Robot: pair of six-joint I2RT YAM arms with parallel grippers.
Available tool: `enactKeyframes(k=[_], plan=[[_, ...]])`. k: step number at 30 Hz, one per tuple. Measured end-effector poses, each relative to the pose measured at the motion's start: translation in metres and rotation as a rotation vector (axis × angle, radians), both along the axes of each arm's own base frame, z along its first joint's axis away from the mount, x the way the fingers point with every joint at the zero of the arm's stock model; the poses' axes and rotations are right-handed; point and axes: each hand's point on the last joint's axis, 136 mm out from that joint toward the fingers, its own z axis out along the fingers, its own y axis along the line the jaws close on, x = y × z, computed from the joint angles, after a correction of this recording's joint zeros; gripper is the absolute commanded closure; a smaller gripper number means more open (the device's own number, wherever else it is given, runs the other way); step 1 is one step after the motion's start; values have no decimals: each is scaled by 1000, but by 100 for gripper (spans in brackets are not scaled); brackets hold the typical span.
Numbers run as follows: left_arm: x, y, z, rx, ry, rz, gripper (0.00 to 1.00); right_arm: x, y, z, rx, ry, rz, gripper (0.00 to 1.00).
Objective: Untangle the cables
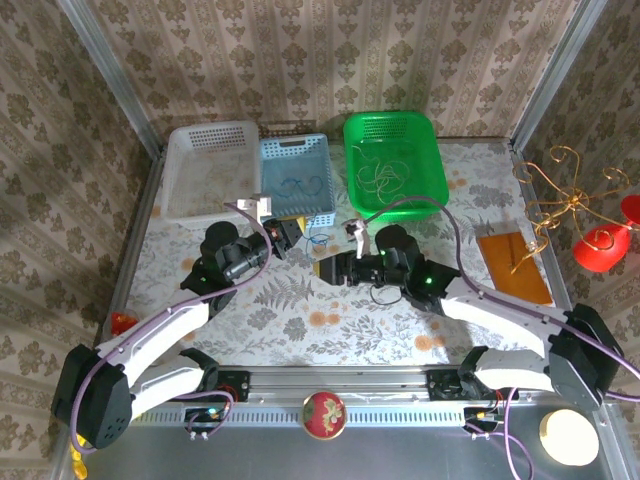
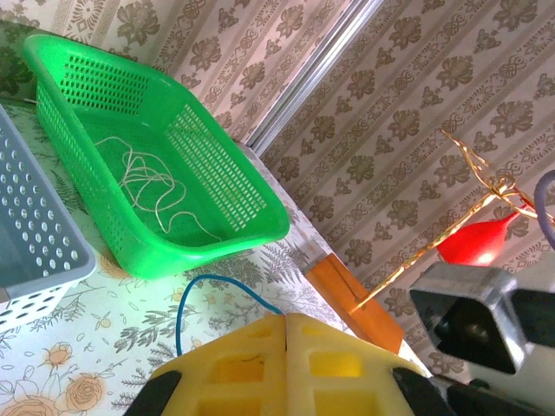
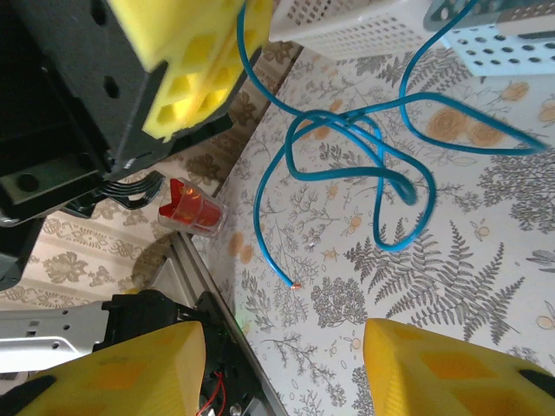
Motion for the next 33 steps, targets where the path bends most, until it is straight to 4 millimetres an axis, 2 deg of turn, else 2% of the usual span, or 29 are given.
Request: enactKeyframes(k=[8, 11, 17, 20, 23, 27, 33], plan=[[0, 1, 5, -7, -12, 8, 100, 17, 23, 10, 16, -22, 11, 44], [1, 2, 6, -7, -12, 11, 100, 22, 29, 12, 21, -26, 12, 58], [3, 4, 6, -7, -12, 28, 100, 25, 32, 6, 10, -26, 15, 100], [9, 9, 5, -6, -11, 59, 100, 24, 30, 8, 12, -35, 14, 100], [18, 19, 1, 6, 5, 109, 100, 19, 18, 14, 25, -49, 1, 100], [29, 36, -4, 21, 25, 178, 100, 13, -12, 33, 59, -86, -40, 100], [37, 49, -5, 23, 28, 224, 100, 7, -49, 83, 144, -184, -106, 100]])
